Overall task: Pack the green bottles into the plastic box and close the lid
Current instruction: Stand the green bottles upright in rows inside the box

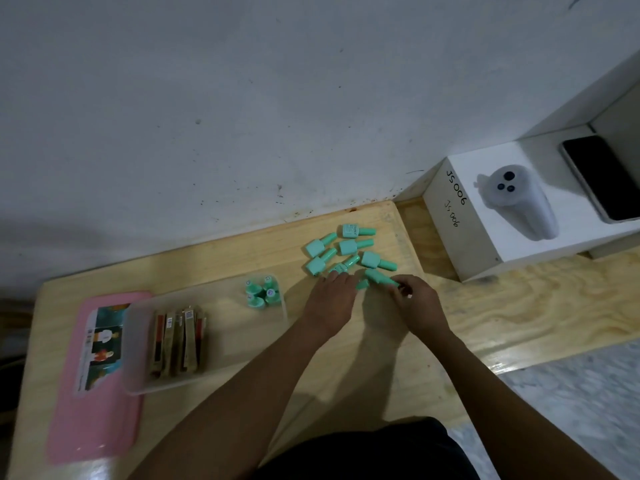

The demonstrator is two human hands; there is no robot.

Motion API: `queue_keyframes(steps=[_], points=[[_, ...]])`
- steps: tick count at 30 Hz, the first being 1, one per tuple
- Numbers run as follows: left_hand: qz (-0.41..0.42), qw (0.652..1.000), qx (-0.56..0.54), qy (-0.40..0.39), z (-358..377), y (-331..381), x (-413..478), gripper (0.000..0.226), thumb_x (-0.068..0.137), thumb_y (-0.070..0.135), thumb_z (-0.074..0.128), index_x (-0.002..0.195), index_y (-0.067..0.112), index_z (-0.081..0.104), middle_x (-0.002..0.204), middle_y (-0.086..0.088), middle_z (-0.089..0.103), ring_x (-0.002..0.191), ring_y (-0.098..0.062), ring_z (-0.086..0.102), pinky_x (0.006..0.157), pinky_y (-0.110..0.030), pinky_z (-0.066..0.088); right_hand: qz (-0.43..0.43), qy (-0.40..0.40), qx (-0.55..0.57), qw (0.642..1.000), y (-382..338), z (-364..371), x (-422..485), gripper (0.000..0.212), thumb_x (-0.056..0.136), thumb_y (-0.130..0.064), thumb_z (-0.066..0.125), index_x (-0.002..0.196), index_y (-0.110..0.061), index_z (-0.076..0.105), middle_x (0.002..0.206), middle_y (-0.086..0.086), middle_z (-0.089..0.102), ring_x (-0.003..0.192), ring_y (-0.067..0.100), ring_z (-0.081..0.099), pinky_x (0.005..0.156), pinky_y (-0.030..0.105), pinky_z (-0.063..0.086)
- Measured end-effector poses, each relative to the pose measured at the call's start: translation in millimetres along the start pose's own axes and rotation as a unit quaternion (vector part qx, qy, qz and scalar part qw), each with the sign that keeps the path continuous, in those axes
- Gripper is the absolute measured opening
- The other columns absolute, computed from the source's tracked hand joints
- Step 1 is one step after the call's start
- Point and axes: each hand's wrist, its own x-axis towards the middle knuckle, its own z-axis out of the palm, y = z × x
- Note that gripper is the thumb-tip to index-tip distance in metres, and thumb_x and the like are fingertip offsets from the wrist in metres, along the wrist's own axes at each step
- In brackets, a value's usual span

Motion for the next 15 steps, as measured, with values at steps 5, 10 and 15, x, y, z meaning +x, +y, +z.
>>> queue_keyframes(steps=[5, 10, 15], points=[[-0.329, 0.762, -0.557, -0.025, -39.0, 10.7, -9.2, 0.024, 0.098, 0.023, 0.038, 0.095, 0.015, 0.061, 0.084, -0.006, 0.058, 0.073, -0.017, 0.052, 0.065, -0.033, 0.046, 0.085, 0.026, 0.135, 0.987, -24.0, -16.7, -18.2, 0.034, 0.095, -0.041, 0.053, 0.104, -0.013, 0.070, 0.086, -0.001, 0.068, 0.082, 0.015, 0.063, 0.072, 0.034, 0.056], [-0.336, 0.592, -0.732, -0.016, -69.1, -8.4, -33.5, 0.020, 0.098, 0.028, 0.044, 0.100, 0.016, 0.059, 0.075, -0.007, 0.057, 0.062, -0.016, 0.051, 0.054, -0.030, 0.044, 0.090, 0.022, 0.213, 0.973, -55.2, -17.7, -41.2, 0.036, 0.094, -0.044, 0.053, 0.094, -0.012, 0.070, 0.081, 0.005, 0.068, 0.074, 0.015, 0.061, 0.068, 0.034, 0.055], [-0.327, 0.651, -0.683, 0.048, -97.1, -33.6, -67.4, 0.017, 0.097, 0.027, 0.050, 0.102, 0.015, 0.061, 0.091, -0.004, 0.068, 0.073, -0.016, 0.062, 0.067, -0.031, 0.053, 0.063, 0.005, 0.242, 0.968, -90.1, -4.8, -56.5, 0.032, 0.093, -0.043, 0.057, 0.088, -0.014, 0.070, 0.082, 0.006, 0.069, 0.072, 0.014, 0.061, 0.069, 0.035, 0.054]])
